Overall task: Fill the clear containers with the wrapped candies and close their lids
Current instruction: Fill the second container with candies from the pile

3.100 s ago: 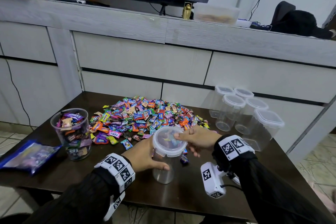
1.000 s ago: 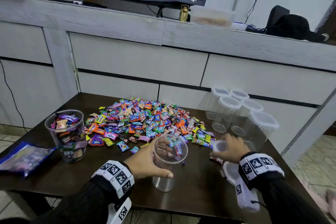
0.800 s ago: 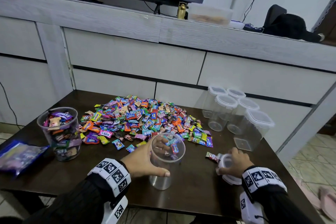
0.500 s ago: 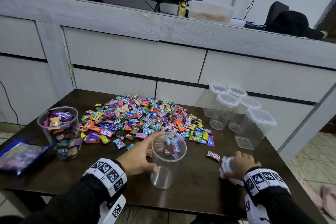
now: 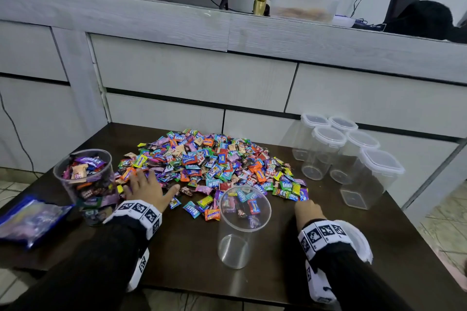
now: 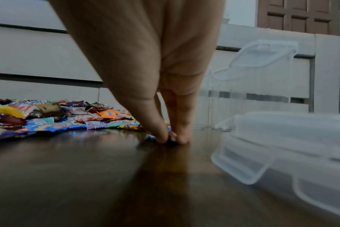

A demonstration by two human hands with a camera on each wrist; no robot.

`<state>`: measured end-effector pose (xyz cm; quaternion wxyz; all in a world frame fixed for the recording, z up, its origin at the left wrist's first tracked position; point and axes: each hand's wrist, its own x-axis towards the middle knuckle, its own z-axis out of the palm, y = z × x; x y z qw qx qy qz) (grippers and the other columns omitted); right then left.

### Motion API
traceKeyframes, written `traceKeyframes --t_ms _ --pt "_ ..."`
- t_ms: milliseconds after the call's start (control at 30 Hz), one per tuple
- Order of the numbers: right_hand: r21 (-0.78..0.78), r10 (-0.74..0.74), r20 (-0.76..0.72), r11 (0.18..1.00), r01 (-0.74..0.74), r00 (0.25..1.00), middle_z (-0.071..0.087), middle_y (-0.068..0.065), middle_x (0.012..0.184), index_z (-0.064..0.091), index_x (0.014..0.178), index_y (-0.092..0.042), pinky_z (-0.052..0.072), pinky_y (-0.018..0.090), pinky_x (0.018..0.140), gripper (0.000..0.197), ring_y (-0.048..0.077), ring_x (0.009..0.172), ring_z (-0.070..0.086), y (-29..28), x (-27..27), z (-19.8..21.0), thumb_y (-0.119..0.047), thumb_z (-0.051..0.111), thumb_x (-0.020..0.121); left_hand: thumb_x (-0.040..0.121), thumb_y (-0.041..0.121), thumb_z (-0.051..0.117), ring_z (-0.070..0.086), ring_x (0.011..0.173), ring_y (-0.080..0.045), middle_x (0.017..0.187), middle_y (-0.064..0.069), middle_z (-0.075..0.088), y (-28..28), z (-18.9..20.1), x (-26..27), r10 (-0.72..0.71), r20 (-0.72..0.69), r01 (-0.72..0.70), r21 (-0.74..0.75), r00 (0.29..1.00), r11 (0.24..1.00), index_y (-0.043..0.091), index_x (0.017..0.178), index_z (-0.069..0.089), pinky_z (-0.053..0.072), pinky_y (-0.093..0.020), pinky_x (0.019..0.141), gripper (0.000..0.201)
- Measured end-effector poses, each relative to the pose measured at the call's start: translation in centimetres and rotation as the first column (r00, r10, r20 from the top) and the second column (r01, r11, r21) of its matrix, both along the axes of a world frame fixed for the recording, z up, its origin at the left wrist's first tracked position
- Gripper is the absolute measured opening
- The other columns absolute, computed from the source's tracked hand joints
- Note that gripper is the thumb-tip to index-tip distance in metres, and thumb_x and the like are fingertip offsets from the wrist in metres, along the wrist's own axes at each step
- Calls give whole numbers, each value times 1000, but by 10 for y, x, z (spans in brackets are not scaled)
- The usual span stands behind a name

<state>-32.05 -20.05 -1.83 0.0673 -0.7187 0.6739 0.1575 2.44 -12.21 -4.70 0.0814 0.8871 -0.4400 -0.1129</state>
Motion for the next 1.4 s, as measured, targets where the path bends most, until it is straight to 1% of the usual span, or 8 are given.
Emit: traceKeyframes --t_ms 100,200,333,500,733,900,1233,1400 --pt "-109 11 189 994 10 982 47 17 131 48 126 -4 42 36 95 31 32 121 48 -11 5 -5 -16 45 97 84 78 36 -6 148 -39 161 -19 -4 -9 -6 3 103 -41 -103 -1 994 995 12 155 1 5 -55 118 103" --pt "-256 -22 337 960 114 941 38 18 139 34 136 -7 33 38 103 60 35 127 37 -23 3 -16 -39 56 91 81 77 43 -10 147 -41 160 -21 -9 -16 -4 3 182 -90 -186 -37 979 982 14 155 2 2 -57 117 106" --pt "-133 -173 366 963 235 914 11 15 157 11 149 -5 13 44 117 94 34 145 9 -45 5 -30 -64 48 86 78 79 47 -13 147 -41 160 -20 -15 -24 2 6 272 -121 -279 -45 955 959 16 156 -3 0 -57 117 112" --pt "-73 -109 424 985 154 899 6 14 159 5 151 -12 14 49 118 101 34 146 4 -56 23 -33 -71 48 81 78 83 38 -15 146 -40 160 -20 -15 -38 0 14 217 -126 -213 49 968 976 13 155 -4 -1 -58 116 112" --pt "-33 175 377 984 -176 910 -4 19 158 -8 151 -22 6 50 118 112 40 145 -2 -36 68 -21 -72 56 75 68 88 35 -15 147 -37 160 -16 -17 -53 -14 -14 -178 -130 192 100 975 976 10 153 -15 1 -56 119 125" --pt "-35 284 276 958 -286 918 4 16 157 -5 151 -28 18 53 114 110 38 144 8 -27 88 -24 -67 64 74 66 75 66 -18 147 -34 157 -12 -28 -55 -17 -54 -425 -172 448 131 889 884 18 149 -26 -2 -54 118 137" --pt "-60 272 341 962 -267 900 27 17 138 29 142 -22 34 47 103 65 39 130 29 -34 87 -16 -42 61 88 91 53 55 26 137 -30 153 -11 17 -52 -10 -64 -426 138 414 109 894 904 28 154 3 31 -43 106 86" --pt "-31 291 420 951 -307 859 30 22 137 34 137 -16 40 38 101 51 39 122 45 -37 80 -4 -14 56 92 87 41 67 46 123 -34 136 -18 36 -55 7 -55 -471 -27 472 70 882 879 22 149 20 44 -43 100 80"
